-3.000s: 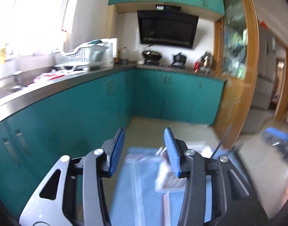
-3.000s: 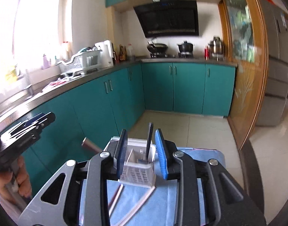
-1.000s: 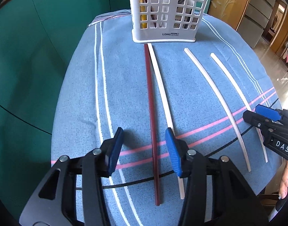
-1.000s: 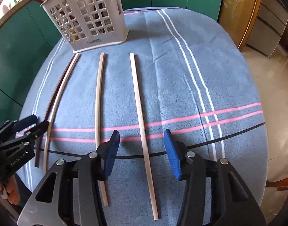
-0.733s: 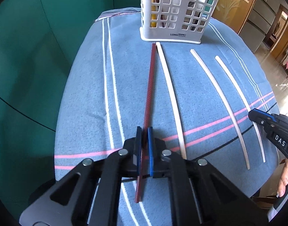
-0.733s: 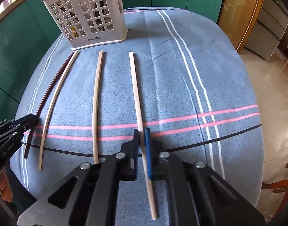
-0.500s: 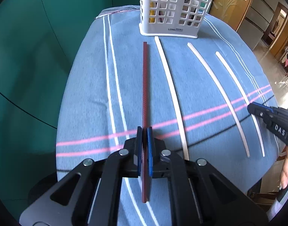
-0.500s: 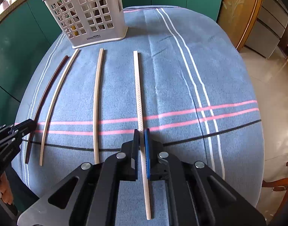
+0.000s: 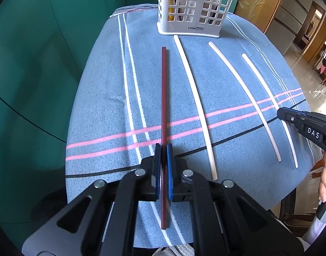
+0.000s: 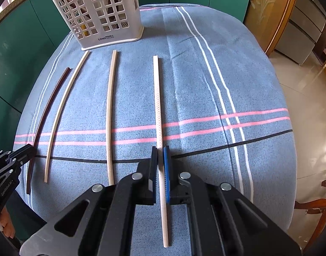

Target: Organize utensils

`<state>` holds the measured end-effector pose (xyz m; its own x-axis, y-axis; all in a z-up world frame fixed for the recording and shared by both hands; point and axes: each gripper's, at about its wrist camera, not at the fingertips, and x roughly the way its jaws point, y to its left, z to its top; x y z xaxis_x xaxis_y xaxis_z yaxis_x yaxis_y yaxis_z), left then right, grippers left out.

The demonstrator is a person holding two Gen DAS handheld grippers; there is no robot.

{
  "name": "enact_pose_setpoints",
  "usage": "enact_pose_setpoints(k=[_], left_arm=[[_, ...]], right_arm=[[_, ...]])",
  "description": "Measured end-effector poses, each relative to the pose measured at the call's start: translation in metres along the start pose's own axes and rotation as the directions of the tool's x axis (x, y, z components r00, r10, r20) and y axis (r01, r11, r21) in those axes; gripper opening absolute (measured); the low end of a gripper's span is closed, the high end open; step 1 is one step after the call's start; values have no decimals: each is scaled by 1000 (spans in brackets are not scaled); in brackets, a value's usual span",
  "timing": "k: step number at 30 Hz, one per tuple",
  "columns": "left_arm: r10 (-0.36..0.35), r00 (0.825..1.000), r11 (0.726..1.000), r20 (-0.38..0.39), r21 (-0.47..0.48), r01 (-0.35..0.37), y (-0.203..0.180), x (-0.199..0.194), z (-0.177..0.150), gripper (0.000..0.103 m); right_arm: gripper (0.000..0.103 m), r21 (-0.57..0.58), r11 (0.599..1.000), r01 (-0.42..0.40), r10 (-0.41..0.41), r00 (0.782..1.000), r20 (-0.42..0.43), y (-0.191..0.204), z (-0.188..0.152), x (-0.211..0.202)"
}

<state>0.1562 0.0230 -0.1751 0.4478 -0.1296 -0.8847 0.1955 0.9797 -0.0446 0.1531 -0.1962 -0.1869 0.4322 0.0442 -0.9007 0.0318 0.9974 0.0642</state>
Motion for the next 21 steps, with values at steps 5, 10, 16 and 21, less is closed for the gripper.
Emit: enact_pose_setpoints(k=[5,10,16,21], left_arm=[[-3,1000,1000,-1,-1,3,0,0,1,5],[4,1000,1000,-4,8,-4,-1,-1,1,6],[11,1000,1000,-11,10,-11,-2,-1,2,10],[20,1000,999,-16,35,-19,-7,-1,1,17]], right_arm=[[6,9,1000,-1,1,1000,-7,-1,1,1],[6,24,1000,-7,8,1000,-10,-4,1,1],[7,42,999,-15,16,1000,-17,-7,1,2],[11,58,998,-27,28,1000,-11,-9,2,3]])
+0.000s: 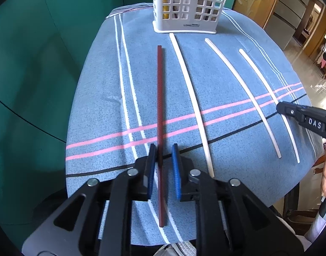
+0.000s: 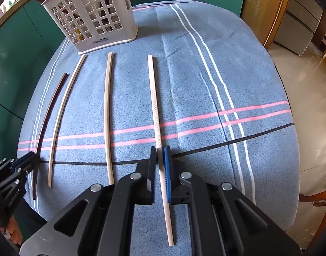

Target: Organize utensils

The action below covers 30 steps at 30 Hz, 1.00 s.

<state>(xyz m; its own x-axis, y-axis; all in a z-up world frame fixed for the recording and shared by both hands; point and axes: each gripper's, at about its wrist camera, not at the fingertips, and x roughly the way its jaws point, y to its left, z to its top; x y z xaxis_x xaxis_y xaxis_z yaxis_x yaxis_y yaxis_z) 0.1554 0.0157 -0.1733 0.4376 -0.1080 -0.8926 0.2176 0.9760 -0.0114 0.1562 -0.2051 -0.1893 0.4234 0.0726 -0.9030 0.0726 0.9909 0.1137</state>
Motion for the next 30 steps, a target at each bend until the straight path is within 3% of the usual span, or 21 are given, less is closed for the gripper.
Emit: enact_pose_setpoints(k=[17,30], left_arm=[[-2,1000,1000,11,17,2,-5,5,10,31],[23,999,997,31,75,-25,-17,15,26,40]], right_arm=[[15,4,1000,-10,9,999,39,-2,7,8],[21,-67,994,87,-84,995,45,11,15,14]])
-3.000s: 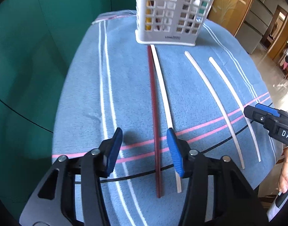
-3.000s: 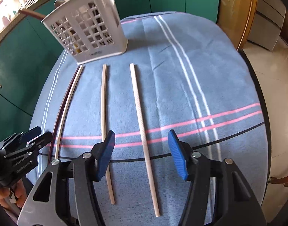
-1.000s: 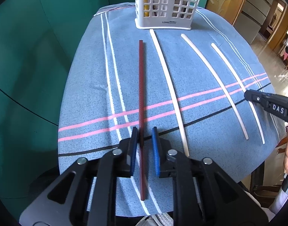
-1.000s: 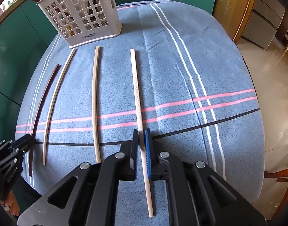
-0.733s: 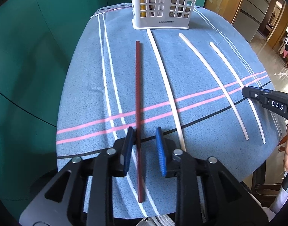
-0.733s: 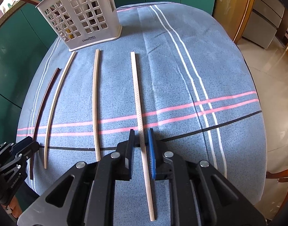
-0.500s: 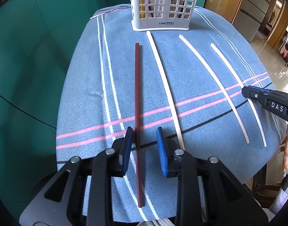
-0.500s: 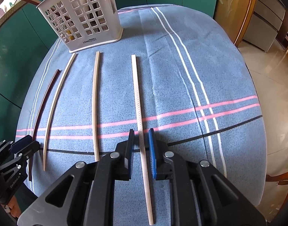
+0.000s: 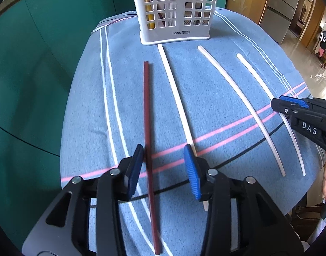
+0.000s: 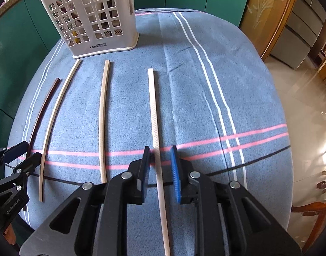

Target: Organize utensils

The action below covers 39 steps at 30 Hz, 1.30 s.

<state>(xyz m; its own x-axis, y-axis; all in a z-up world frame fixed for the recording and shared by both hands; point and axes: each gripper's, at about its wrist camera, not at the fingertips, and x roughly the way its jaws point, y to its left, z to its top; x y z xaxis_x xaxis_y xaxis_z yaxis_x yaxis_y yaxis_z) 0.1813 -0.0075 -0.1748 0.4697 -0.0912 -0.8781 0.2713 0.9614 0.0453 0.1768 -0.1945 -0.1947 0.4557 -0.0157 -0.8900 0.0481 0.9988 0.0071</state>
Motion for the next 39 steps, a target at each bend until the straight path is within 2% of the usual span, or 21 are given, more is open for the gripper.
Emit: enact_pose_setpoints(k=[3,4,5,8,16,23,24,26,29,39], left_arm=[[-9,1000,1000,1,-1,9,-1,1,2,28],[-12,1000,1000,2,0,12,-1,0,1,17],[-16,1000,1000,2,-1,16,0,0,1,9],[-23,1000,1000,2,-14,23,4,0,-1,7],[-13,1000,999,-25,-33,12,10,-7,-13,6],[3,999,1000,-40,-8,-3,6,-1,-3,6],[5,999,1000,-43,-5,-5,6,0,-1,6],[10,999,1000,-50,0,-10,5,2,4,7],[10,998,1000,-66,8,-10,6,8,17,8],[-92,990,993,-105,-79,84,40,18,44,14]], right_arm=[[21,-26,999,26,-26,1000,1,6,4,1],[19,-35,999,30,-30,1000,0,7,5,1],[12,-36,999,22,-22,1000,-2,8,5,1],[7,-40,999,9,-10,1000,-4,9,7,2],[7,-41,999,7,-8,1000,-23,7,2,-1],[7,-47,999,-1,0,1000,-30,5,1,-2],[9,-50,999,1,-2,1000,-31,5,3,0],[21,-57,998,12,-14,1000,-27,5,8,2],[21,-77,997,11,-13,1000,-24,7,17,6],[21,-73,997,-37,34,999,-38,2,31,12]])
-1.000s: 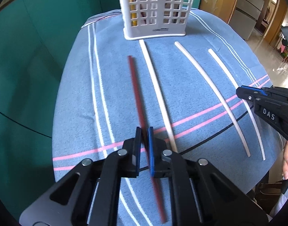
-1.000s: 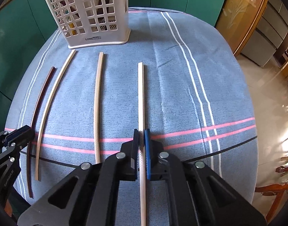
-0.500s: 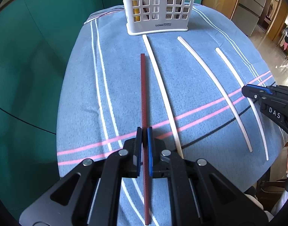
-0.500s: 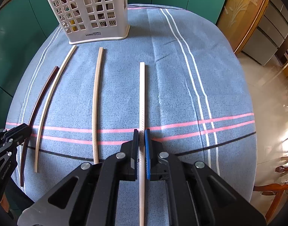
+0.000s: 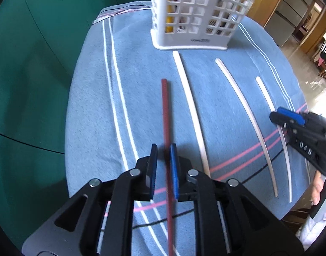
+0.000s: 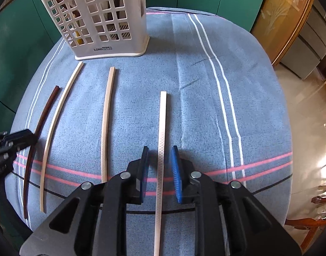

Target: Organize utensils

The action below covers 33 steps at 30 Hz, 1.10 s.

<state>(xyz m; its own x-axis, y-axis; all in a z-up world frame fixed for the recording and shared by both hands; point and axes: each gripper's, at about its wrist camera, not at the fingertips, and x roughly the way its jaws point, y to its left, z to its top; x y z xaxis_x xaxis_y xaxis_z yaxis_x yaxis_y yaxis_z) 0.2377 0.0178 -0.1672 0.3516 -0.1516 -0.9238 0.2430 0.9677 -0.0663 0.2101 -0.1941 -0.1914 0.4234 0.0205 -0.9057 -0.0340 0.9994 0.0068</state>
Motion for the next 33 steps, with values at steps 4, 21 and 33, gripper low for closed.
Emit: enact_pose_setpoints(k=[4,21,33], left_arm=[[-35,999,999,0,-3,35,6,-2,10,29],[145,987,973,-73,193,-129,-39,32,63,7],[31,985,993,170,108,-50,-30,-78,60,6]], right_arm=[[22,5,1000,-31,31,1000,-6,-6,2,1],[7,-89,994,-63,51,990,-132,6,52,21],[6,-115,984,-135,144,987,74,22,46,-82]])
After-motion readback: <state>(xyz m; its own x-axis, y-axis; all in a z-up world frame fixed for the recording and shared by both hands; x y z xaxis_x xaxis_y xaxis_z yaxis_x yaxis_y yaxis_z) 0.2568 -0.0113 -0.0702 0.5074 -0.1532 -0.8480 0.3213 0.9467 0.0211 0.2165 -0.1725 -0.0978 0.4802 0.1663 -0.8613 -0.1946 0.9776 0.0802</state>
